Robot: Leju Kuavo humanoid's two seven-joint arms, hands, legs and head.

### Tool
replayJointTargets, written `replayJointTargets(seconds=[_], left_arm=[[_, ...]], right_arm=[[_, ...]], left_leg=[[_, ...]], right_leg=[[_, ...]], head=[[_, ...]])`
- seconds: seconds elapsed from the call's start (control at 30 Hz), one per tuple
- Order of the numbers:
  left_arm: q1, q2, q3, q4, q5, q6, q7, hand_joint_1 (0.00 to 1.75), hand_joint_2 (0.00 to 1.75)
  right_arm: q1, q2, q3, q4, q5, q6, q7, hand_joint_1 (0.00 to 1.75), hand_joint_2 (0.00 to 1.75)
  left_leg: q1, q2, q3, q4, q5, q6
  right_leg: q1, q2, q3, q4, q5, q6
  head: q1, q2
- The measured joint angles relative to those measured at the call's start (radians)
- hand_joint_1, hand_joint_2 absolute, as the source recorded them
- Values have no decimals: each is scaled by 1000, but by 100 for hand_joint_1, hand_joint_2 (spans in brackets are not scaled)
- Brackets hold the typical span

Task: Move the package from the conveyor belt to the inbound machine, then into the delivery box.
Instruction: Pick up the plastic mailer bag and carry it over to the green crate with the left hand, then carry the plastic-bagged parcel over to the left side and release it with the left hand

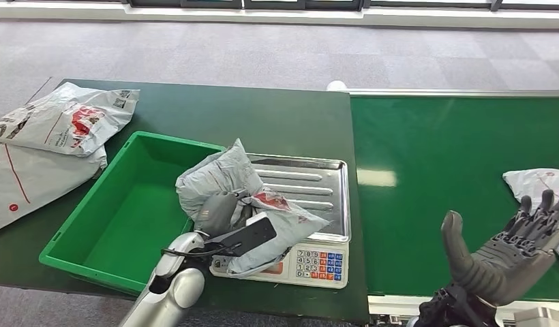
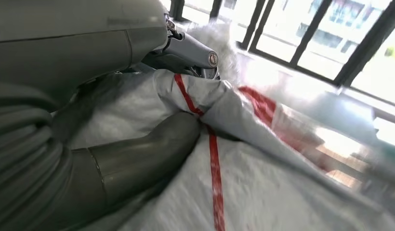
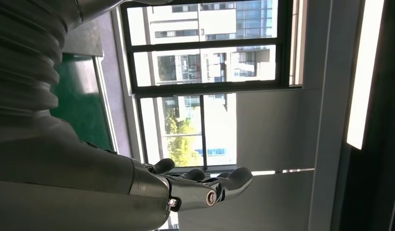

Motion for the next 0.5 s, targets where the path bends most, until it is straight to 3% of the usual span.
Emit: replayJointTargets(seconds=[0.2, 0.5], left_arm=[[41, 57, 145, -329, 66, 276, -51, 175, 175], [132, 111, 309, -505, 100, 360, -92, 175, 175]], right_arm=[[39, -14, 0, -18, -2, -38, 0, 0, 175], [57, -65, 35, -20, -36, -67, 0, 0, 175]], left_leg=[[1, 0, -12, 0, 2, -1], [2, 0, -14, -1, 2, -1]], right_leg=[[2, 0, -12, 0, 2, -1], [2, 0, -14, 0, 2, -2]], head=[[0, 0], [0, 0]])
